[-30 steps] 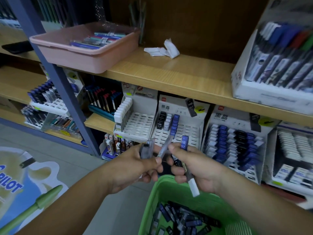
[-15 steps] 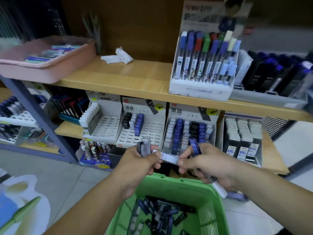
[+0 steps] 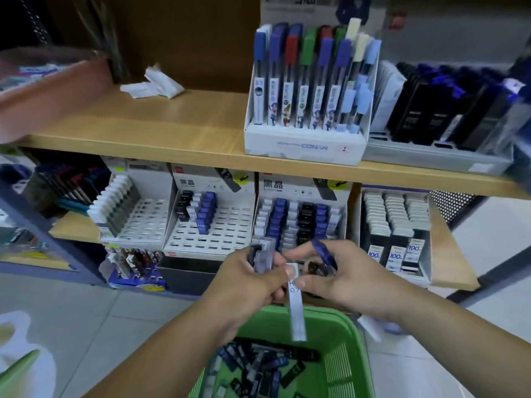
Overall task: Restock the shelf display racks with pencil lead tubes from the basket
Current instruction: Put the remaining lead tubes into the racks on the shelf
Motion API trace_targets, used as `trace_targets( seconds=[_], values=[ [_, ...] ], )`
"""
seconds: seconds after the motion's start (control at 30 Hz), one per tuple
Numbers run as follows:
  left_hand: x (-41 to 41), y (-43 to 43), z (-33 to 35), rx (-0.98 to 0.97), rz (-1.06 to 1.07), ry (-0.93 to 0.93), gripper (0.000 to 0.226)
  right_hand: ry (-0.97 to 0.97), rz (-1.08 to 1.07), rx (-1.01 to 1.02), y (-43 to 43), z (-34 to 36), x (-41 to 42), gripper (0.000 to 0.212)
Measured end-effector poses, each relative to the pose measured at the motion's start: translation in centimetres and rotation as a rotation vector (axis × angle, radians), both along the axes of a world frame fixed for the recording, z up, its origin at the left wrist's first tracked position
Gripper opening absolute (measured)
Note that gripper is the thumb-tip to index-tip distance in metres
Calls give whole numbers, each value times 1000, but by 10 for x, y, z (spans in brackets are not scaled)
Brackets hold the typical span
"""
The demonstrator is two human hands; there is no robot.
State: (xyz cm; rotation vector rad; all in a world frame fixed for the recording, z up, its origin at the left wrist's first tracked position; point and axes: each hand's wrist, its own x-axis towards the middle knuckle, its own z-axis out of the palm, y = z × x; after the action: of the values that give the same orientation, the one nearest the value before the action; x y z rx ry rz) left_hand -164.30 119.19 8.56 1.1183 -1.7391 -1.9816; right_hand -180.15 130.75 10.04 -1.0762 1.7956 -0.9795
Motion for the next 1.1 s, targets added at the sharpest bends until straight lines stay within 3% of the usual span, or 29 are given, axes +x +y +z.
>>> trace_targets(
  seconds=[0.23,0.33,0.57,0.7,0.87,1.1],
  values=[
    [-15,-2,-2,-1,36,54,19,-226,-94,-9,1,-6,-14,21],
    [-19,-3,-2,40,33,83,17,-214,-182,-30,1,-5,-20,17],
    [-37,6,-11,-17,-82,-6,14,23,-422,-132,14,12,-56,3],
    [-49,15,-23,-123,-150,-109,8,331,-513,-245,12,10,-72,4],
    [-56,20,-35,-94,-148,-184,11,507,-463,-221,0,-12,-81,13],
    [-54,24,-22,69,-157,-103,31,581,-416,-150,-5,-24,-84,10]
  ],
)
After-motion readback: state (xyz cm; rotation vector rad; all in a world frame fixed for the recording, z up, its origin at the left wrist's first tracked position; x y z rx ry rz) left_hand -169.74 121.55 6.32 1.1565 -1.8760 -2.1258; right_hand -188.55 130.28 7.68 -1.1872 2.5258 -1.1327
